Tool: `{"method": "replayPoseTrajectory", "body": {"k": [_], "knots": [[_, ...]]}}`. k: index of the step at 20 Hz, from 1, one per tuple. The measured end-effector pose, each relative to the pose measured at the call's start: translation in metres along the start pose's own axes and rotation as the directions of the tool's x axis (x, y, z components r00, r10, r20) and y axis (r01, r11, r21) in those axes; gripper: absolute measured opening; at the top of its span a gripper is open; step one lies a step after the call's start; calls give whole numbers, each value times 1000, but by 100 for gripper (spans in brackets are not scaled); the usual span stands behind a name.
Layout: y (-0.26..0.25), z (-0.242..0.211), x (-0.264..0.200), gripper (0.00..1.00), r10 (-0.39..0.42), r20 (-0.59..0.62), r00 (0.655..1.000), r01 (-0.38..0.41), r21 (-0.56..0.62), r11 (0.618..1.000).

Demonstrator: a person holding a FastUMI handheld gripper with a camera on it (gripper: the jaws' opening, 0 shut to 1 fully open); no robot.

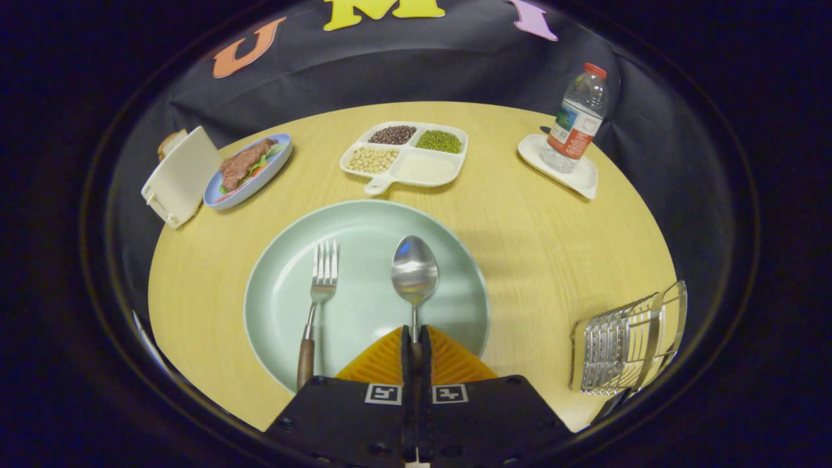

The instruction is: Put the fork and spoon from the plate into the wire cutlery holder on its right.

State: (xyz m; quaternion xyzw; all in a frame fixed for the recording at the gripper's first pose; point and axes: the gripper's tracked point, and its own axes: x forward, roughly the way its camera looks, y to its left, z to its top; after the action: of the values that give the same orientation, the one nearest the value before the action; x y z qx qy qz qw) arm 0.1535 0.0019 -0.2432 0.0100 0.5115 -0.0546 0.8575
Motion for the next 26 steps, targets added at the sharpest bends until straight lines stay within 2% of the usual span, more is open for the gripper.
{"method": "replayPoseTrajectory", "body": {"k": [5,11,18,26], "knots": [[-2,-1,-24,2,23,2,1000,-23,32,999],[-17,1,-71,2,22,63,998,-22,-1,1000],[-67,-2,-123,2,0,132,991,-5,37,999],[-141,-19,-141,2,-49,149,988,33,106,994]]}}
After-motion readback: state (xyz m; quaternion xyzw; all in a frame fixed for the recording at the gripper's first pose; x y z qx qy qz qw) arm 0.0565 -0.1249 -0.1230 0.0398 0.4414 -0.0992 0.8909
